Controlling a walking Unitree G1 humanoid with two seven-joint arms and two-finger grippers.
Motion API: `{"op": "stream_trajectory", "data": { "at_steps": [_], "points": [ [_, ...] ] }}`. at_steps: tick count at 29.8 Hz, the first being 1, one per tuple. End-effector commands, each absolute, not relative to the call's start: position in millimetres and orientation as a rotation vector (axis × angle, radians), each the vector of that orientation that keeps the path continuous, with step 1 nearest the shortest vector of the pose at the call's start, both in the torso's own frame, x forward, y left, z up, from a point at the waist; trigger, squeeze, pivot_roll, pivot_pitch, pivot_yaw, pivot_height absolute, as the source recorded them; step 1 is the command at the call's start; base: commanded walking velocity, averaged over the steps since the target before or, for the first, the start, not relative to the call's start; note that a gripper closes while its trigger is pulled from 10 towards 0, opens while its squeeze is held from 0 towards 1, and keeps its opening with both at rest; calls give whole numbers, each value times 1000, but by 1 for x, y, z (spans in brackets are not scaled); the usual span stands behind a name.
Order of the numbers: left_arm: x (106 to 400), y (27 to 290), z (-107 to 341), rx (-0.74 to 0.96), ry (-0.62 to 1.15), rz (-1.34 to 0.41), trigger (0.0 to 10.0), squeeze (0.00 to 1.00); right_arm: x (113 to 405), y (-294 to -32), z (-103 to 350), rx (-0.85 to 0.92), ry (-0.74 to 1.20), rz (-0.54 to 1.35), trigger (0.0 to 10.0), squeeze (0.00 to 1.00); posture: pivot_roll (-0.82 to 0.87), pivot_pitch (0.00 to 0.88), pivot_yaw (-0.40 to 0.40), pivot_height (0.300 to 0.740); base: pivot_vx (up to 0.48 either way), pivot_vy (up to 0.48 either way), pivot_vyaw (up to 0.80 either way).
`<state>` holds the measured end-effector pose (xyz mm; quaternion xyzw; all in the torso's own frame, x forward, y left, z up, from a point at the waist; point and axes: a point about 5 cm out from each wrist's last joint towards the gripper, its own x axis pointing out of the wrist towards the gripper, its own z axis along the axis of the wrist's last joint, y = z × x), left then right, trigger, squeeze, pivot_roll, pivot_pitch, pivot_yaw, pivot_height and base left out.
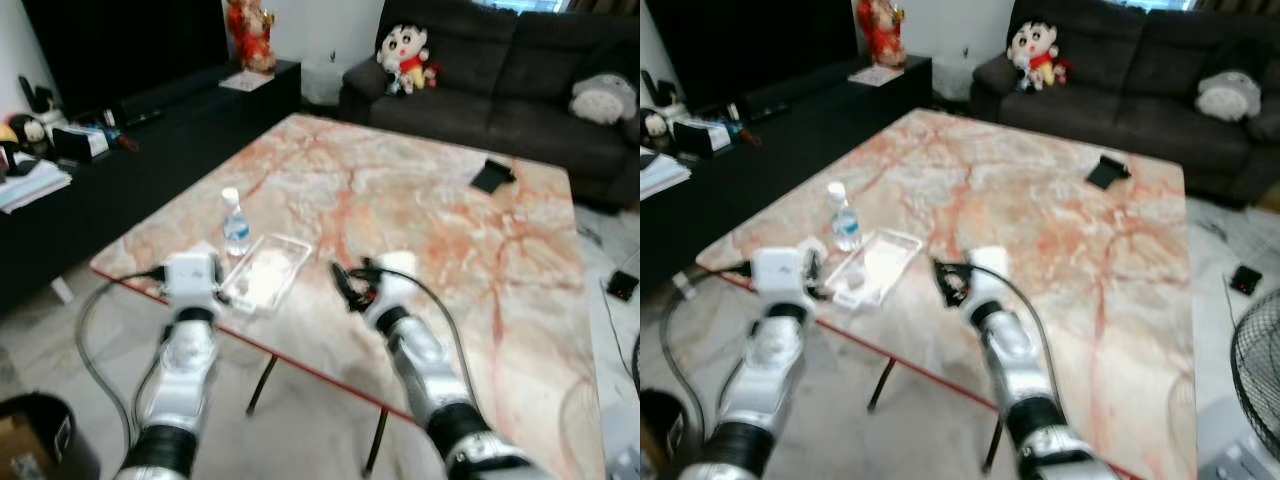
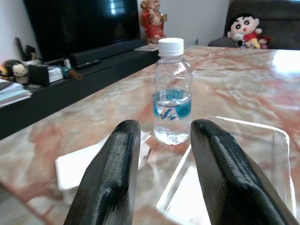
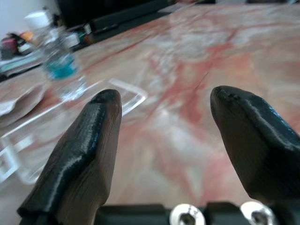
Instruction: Picking trash to rubbish bin
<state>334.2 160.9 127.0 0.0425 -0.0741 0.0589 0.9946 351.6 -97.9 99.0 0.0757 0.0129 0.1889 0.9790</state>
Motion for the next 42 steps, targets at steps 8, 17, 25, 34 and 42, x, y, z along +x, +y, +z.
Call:
{"op": "stream_trajectory", "data": {
  "at_steps": [8,17,25,34,42],
  "points": [
    [337,163,137,97,-174,85,10000,0,352,-83,105,161,8,416,10000,0,11,24,-63,740,292,0,0],
    [337,157,135,90,-159,30,10000,0,352,-83,104,159,11,419,10000,0,11,24,-63,740,282,0,0],
    [339,155,131,69,-119,-6,10000,0,351,-82,103,157,14,422,10000,0,9,27,-63,740,32,0,0],
    [339,157,131,75,-115,-10,10000,0,350,-82,103,163,13,421,10000,0,9,28,-63,740,179,0,0],
    [338,156,130,70,-115,-14,10000,0,350,-80,103,162,14,432,10000,0,8,28,-64,740,330,0,-137]
  ]
}}
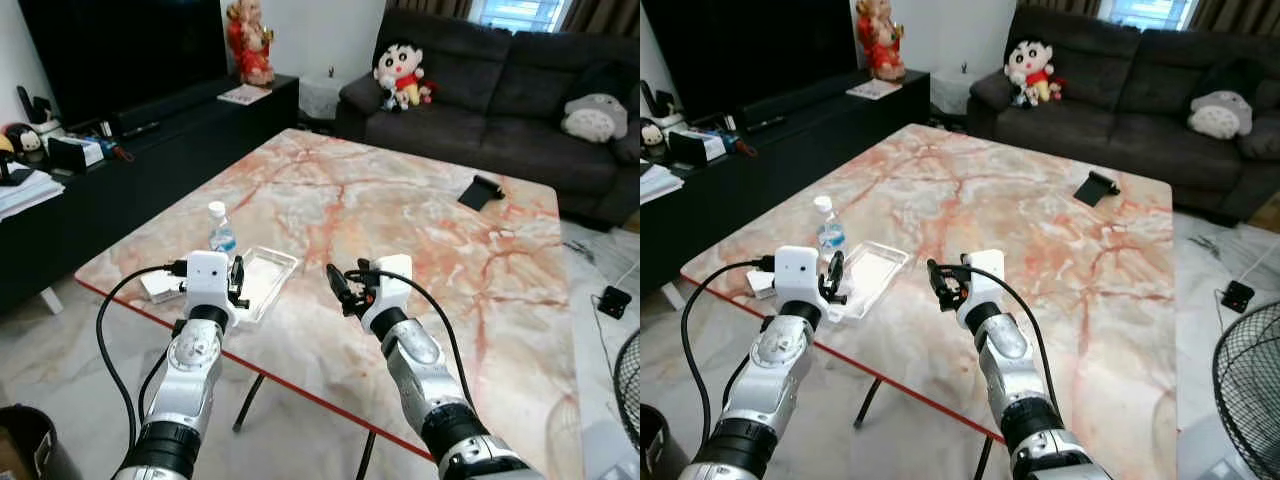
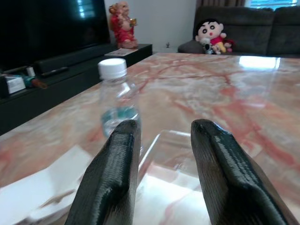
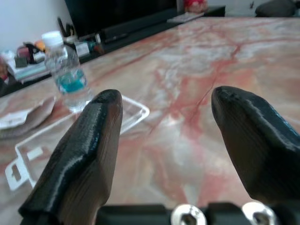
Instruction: Picking trash to rubbish bin
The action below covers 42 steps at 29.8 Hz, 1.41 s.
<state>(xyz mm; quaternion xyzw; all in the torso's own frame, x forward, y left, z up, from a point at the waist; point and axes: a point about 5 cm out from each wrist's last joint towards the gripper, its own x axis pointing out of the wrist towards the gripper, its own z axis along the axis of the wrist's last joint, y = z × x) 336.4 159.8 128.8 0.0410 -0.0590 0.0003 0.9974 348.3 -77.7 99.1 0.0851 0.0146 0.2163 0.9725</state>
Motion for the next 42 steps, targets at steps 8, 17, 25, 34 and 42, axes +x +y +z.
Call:
{"op": "stream_trajectory", "data": {
  "at_steps": [8,17,25,34,42],
  "points": [
    [338,156,131,74,-120,-13,10000,0,350,-80,102,160,21,428,10000,0,8,28,-64,740,318,0,0],
    [338,154,132,69,-125,-14,10000,0,350,-80,102,159,22,430,10000,0,7,27,-63,740,305,0,0],
    [338,152,134,60,-144,-32,10000,0,350,-80,102,158,22,430,10000,0,8,28,-63,740,149,0,0],
    [336,147,133,54,-139,-55,10000,0,349,-80,101,158,22,431,10000,0,6,28,-63,740,0,0,0],
    [329,145,116,53,-45,-68,10000,1000,349,-80,100,158,28,432,10000,0,6,28,-64,740,0,0,0]
  ]
}}
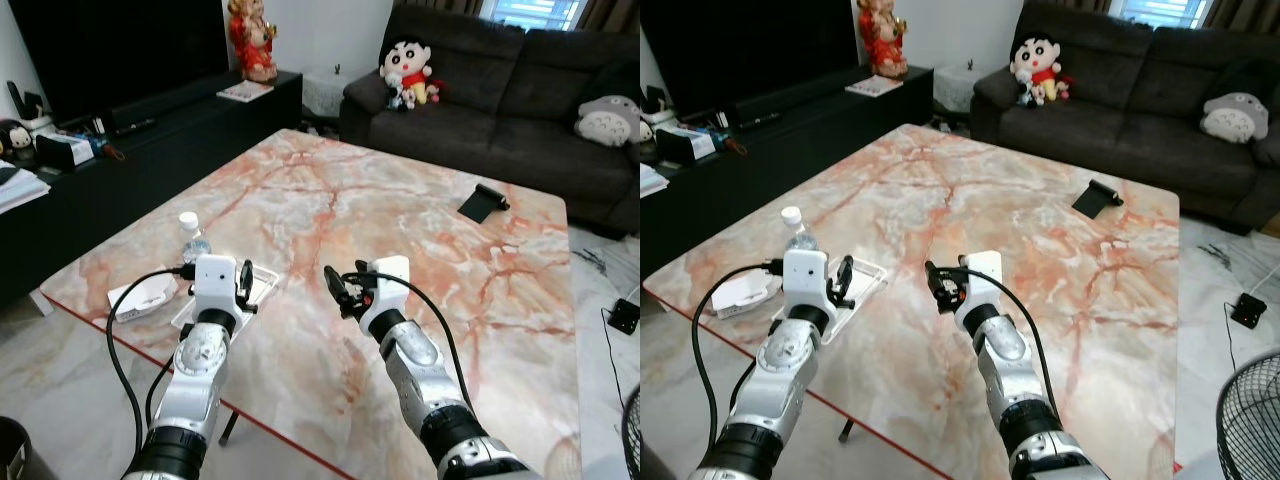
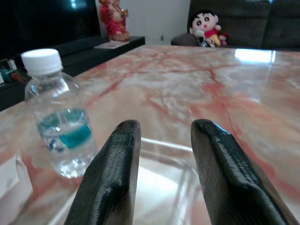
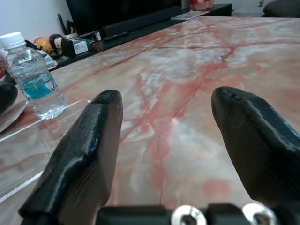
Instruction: Picking trash to rubbish bin
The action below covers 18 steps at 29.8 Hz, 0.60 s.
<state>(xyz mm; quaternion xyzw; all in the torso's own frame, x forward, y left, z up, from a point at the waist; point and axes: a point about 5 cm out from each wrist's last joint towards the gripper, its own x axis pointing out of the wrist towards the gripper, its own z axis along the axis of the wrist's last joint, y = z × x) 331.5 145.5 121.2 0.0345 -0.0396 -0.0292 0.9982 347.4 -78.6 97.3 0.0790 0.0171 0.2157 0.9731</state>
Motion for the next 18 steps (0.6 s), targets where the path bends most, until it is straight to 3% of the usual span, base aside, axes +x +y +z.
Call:
{"op": "stream_trajectory", "data": {
  "at_steps": [1,17,18],
  "points": [
    [329,145,116,53,-45,-68,10000,1000,349,-80,100,158,28,432,10000,0,6,28,-64,740,0,0,0],
    [339,150,107,115,74,-145,10000,1000,348,-79,99,157,30,433,10000,0,8,35,-63,740,0,0,0],
    [340,150,107,111,85,-154,10000,533,348,-79,99,158,30,433,10000,0,8,35,-63,740,0,0,0]
  ]
}}
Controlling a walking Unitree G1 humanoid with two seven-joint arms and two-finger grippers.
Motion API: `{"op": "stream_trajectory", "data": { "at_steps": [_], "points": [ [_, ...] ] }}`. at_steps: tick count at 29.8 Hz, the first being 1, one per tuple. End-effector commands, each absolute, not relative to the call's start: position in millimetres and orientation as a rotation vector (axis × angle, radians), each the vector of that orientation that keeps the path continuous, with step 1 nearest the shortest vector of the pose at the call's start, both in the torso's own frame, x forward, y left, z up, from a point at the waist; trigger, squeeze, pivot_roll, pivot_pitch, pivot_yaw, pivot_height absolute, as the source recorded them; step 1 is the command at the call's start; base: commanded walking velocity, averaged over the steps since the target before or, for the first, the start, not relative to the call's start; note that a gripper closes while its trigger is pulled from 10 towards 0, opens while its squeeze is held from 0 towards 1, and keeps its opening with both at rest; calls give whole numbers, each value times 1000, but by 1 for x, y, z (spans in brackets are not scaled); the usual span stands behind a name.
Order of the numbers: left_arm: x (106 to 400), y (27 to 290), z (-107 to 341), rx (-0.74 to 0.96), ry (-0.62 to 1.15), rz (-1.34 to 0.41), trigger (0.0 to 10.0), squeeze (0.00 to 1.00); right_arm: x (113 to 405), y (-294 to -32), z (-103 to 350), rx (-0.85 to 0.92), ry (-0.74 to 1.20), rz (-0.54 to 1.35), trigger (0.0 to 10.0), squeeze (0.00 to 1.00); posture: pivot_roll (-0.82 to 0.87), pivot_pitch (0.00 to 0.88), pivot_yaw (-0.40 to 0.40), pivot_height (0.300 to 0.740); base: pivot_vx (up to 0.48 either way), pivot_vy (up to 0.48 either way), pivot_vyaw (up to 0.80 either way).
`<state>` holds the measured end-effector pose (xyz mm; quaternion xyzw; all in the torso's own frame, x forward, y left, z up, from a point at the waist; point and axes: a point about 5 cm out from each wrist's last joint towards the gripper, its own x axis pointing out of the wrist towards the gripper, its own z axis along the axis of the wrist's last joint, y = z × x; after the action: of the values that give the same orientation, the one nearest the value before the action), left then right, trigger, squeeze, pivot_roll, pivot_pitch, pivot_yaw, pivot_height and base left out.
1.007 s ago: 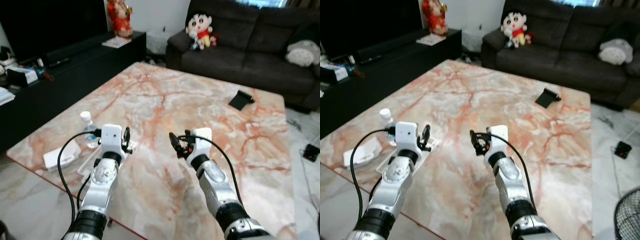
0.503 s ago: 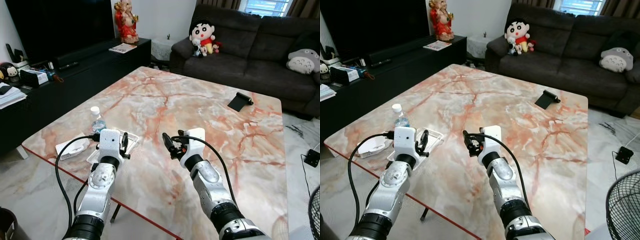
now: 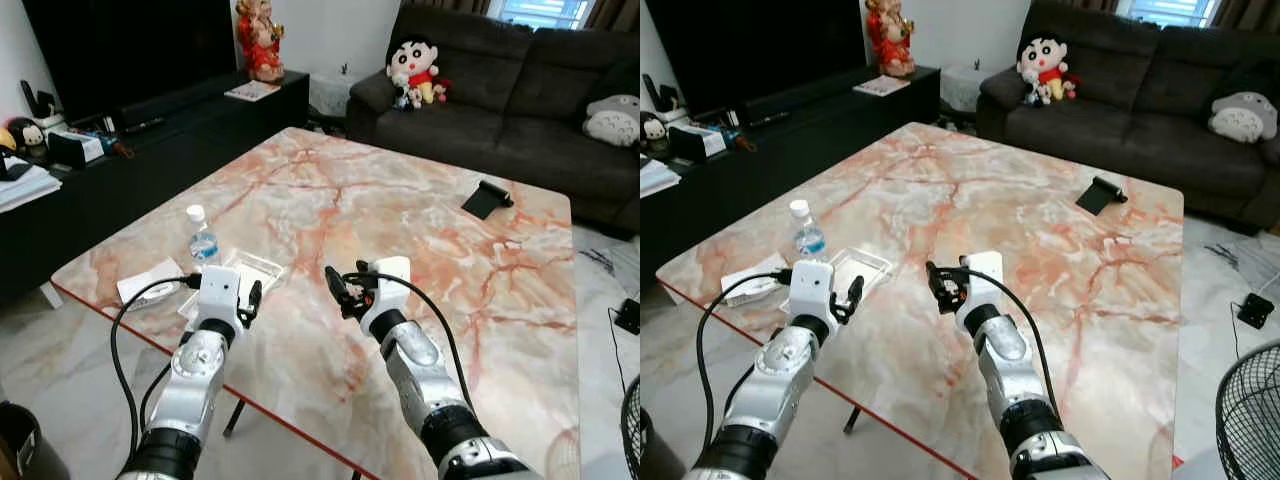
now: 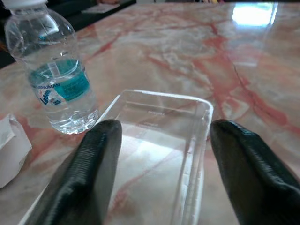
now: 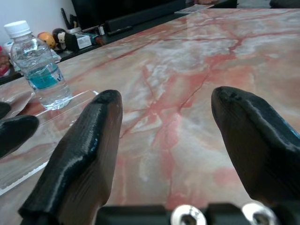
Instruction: Picking trash to rubbish bin
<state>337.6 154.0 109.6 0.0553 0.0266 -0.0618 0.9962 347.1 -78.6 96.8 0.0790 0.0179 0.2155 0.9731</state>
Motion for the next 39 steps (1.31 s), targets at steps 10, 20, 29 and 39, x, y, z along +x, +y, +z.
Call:
{"op": "stream_trajectory", "data": {
  "at_steps": [10,20,29,39],
  "points": [
    [343,147,103,121,129,-191,10000,0,348,-80,99,157,29,431,10000,0,8,33,-62,740,0,0,0],
    [340,146,92,126,191,-201,10000,0,349,-79,100,154,28,436,10000,0,5,32,-62,740,0,0,0],
    [339,144,90,140,214,-205,10000,0,349,-78,100,147,32,443,10000,0,3,14,-58,740,0,0,0],
    [338,146,81,160,272,-185,10000,0,348,-77,99,139,30,446,10000,0,3,5,-53,740,0,0,0]
  ]
}}
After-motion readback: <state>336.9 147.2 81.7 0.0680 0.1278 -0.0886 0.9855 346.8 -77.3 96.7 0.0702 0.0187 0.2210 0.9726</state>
